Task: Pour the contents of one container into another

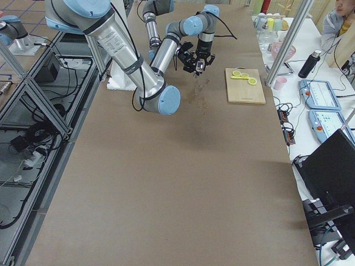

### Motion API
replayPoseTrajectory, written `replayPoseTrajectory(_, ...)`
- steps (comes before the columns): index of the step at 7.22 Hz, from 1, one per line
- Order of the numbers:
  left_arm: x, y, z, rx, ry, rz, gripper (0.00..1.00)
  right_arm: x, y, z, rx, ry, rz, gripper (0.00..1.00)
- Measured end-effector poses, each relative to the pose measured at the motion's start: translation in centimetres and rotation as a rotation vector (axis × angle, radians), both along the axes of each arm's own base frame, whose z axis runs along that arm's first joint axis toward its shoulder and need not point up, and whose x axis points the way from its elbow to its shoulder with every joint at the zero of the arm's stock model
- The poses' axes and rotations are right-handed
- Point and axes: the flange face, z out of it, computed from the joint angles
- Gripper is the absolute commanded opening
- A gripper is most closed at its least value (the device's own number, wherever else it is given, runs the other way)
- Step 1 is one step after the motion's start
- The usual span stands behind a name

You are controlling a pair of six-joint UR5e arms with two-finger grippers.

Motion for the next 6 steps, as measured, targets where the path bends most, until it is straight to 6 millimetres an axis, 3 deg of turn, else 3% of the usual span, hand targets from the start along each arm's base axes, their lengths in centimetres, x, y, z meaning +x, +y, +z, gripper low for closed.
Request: replayPoseTrajectory(6, -0.10, 0.08, -0.08, 0.001, 0.003, 0.001, 0.00, -0.76, 0.52, 0.30, 0.005, 0.026, -0.006, 0.00)
